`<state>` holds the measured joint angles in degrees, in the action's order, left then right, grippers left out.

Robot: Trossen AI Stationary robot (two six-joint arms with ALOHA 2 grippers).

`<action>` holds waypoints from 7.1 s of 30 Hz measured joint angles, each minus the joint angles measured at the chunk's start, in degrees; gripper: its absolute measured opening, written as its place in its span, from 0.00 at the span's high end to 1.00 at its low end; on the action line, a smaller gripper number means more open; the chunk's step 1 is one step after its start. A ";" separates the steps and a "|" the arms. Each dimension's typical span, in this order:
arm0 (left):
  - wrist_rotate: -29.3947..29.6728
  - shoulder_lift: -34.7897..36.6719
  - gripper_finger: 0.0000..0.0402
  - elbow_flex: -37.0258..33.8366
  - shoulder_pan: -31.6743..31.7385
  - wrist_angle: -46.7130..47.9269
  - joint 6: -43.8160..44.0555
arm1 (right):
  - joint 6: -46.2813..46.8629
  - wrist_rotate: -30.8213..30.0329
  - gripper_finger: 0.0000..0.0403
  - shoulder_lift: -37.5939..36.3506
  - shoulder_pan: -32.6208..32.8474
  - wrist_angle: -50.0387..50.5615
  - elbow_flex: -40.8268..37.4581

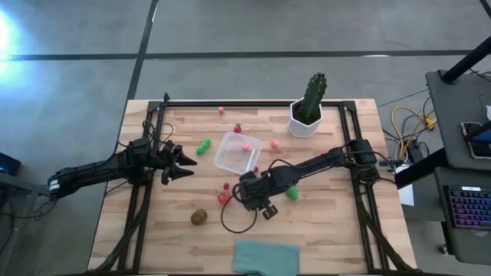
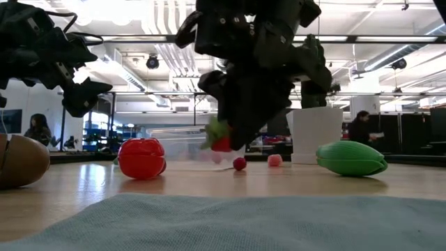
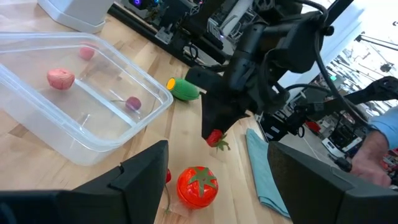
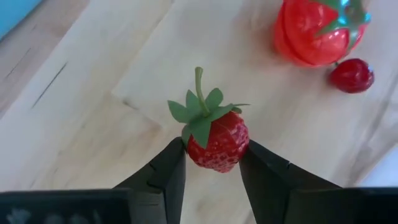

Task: Pick and placing Produce into tupperware
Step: Put the right red strawberry into the transparent bin, then put the right pink peach into the transparent bin

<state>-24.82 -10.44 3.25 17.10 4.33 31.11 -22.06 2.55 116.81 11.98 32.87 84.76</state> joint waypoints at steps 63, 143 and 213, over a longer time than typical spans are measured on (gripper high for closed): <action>-0.02 -0.02 0.35 -0.07 0.00 -0.43 0.00 | 54.89 -16.40 0.46 0.17 -17.84 41.36 15.31; 0.01 -0.02 0.35 -0.27 0.01 -0.60 0.00 | -12.83 -22.65 0.46 -0.42 -23.85 38.78 14.54; 0.01 -0.02 0.35 -0.35 0.02 -0.98 0.00 | -5.83 -11.30 0.68 7.06 -30.14 29.26 8.40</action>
<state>-24.82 -10.46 2.90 17.12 3.35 31.11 -27.89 -8.75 123.87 -18.15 62.13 93.17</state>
